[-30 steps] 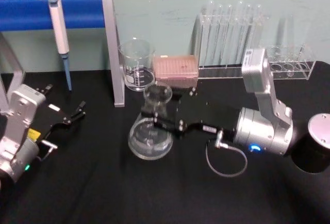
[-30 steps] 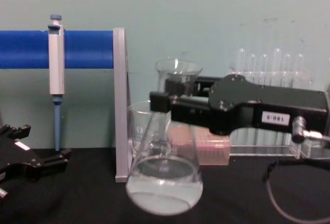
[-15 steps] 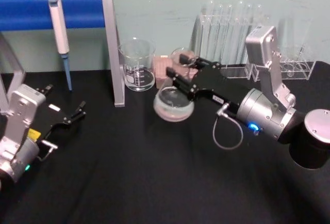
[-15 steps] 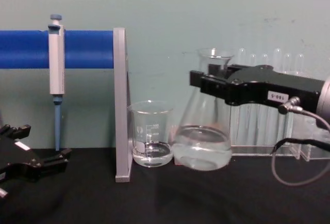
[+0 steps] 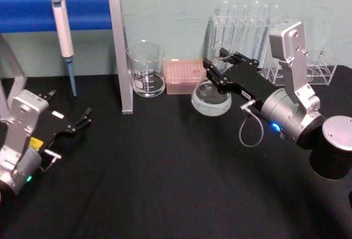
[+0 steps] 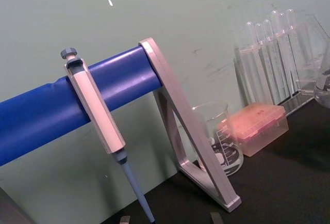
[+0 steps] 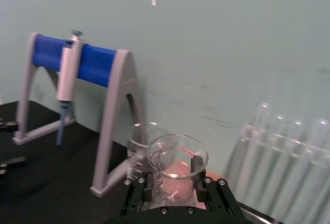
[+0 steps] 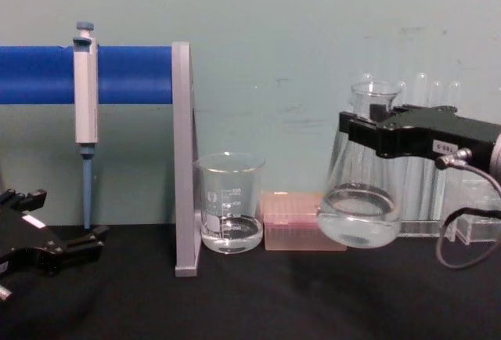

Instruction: Grasp the erlenmeyer flask with one hand, shake it three times, then place it back.

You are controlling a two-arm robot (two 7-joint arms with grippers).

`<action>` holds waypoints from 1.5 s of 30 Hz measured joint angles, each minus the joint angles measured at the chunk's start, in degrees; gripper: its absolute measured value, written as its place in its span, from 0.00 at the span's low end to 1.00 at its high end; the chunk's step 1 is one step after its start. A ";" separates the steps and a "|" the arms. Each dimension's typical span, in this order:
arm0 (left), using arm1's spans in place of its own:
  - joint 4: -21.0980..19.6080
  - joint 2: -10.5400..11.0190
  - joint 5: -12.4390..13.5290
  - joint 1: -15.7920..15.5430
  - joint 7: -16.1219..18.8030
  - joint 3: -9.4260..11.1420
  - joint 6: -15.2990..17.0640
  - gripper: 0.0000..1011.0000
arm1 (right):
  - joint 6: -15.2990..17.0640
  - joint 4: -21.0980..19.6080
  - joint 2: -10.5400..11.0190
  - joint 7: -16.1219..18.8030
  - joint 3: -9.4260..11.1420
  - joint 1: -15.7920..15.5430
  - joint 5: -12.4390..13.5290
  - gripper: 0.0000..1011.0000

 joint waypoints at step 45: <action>0.00 0.00 0.00 0.00 0.00 0.00 0.00 0.99 | 3.16 1.60 -5.56 -3.45 6.55 -1.20 -6.87 0.45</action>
